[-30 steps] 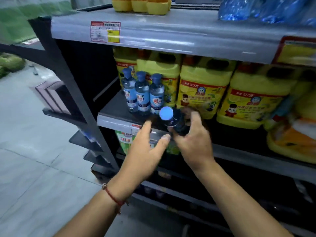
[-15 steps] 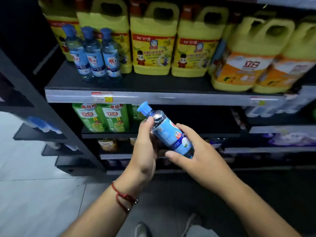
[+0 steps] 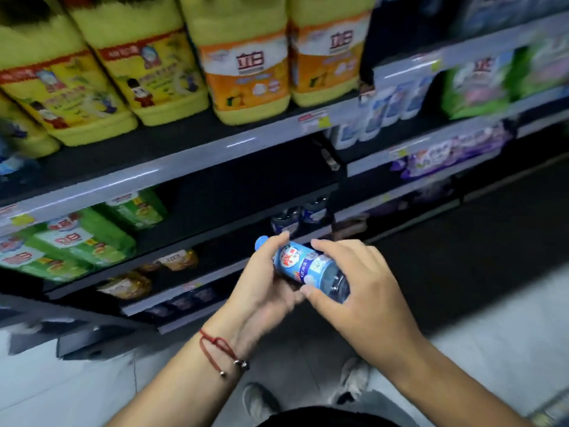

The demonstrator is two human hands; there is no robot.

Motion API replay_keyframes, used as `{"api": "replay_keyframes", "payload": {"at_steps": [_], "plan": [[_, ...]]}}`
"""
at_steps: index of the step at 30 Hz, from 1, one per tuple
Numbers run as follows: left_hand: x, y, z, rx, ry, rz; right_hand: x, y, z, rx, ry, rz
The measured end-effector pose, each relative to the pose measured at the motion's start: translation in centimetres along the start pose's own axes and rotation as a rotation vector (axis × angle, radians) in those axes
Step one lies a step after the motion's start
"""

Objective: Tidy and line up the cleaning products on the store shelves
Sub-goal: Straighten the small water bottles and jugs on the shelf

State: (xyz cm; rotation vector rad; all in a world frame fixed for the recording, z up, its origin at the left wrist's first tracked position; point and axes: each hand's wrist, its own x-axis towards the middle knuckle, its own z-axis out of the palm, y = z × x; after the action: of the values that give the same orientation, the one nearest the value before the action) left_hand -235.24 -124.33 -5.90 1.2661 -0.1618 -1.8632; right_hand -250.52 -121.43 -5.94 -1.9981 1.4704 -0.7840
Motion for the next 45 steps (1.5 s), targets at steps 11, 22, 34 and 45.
{"api": "replay_keyframes", "payload": {"at_steps": [11,22,34,45], "plan": [[5.1,-5.6,15.7,0.513,-0.012,0.374,-0.8,13.3,-10.4,0.435,-0.010,0.420],[7.4,1.7,22.8,1.751,-0.150,1.106,7.1,14.7,-12.1,0.935,0.073,0.401],[13.9,11.7,22.3,1.453,0.124,1.214,23.2,13.8,-17.9,0.450,-0.060,0.179],[16.2,10.0,21.9,1.756,0.583,1.274,39.2,14.0,-18.2,0.673,-0.049,0.110]]}}
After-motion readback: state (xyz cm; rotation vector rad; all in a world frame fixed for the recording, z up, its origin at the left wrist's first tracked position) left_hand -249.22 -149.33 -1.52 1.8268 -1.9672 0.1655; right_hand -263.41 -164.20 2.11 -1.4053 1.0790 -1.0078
